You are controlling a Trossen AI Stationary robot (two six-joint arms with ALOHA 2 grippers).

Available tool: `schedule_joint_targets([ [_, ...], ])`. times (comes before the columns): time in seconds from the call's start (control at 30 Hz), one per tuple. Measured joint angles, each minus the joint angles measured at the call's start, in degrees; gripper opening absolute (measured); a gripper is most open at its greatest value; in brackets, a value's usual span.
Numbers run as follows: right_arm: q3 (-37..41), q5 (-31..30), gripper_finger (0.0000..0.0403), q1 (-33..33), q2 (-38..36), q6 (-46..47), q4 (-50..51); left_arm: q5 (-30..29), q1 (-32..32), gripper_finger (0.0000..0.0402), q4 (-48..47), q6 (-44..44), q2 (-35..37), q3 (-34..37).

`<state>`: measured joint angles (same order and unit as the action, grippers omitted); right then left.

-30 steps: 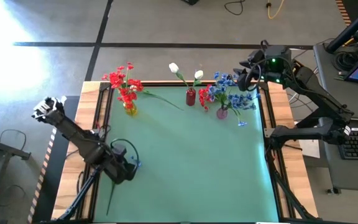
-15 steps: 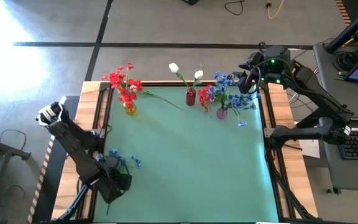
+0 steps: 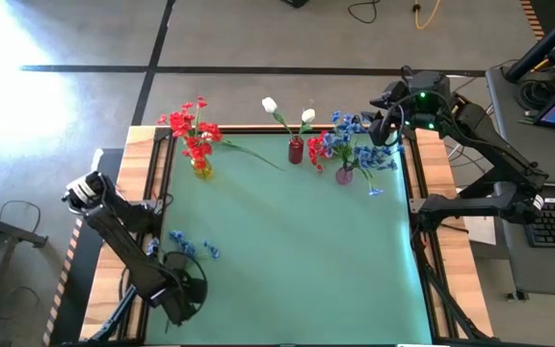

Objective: Sort flowers into vase by color
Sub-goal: Put the blue flower into the violet vase

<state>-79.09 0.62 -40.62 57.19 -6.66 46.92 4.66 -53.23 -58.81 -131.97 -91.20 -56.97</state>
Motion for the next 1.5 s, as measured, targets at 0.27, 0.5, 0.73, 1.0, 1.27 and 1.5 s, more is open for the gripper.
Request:
schedule_joint_targets([
  [0.27, 0.00, 0.01, 0.0192, 0.00, 0.00, 0.01, 0.02, 0.62, 0.00, 0.0225, 0.14, -0.06, -2.37, 0.00],
  [0.5, 0.01, 0.00, 0.0192, 0.00, 0.00, 0.00, 0.01, 0.60, 0.03, 0.0187, -0.08, -0.98, -4.66, 0.46],
  [0.73, 0.02, 0.00, 0.0192, -0.02, 0.00, 0.00, 0.39, 0.56, 0.09, 0.0149, 0.29, -1.84, -7.87, 0.68],
  [1.0, 0.02, 0.00, 0.0192, 0.00, 0.00, -0.10, 0.85, -0.30, 0.13, 0.0059, 2.92, -1.91, -10.29, 0.50],
  [1.27, -0.28, -0.61, 0.0192, -0.02, -0.88, -0.94, 0.42, -7.93, 0.02, 0.0005, 2.95, -0.55, -7.03, -1.43],
  [1.5, -0.31, -0.17, 0.0192, -0.02, -2.36, -0.98, -1.78, -23.93, 0.04, 0.0001, 3.51, 7.93, -2.35, -3.94],
])
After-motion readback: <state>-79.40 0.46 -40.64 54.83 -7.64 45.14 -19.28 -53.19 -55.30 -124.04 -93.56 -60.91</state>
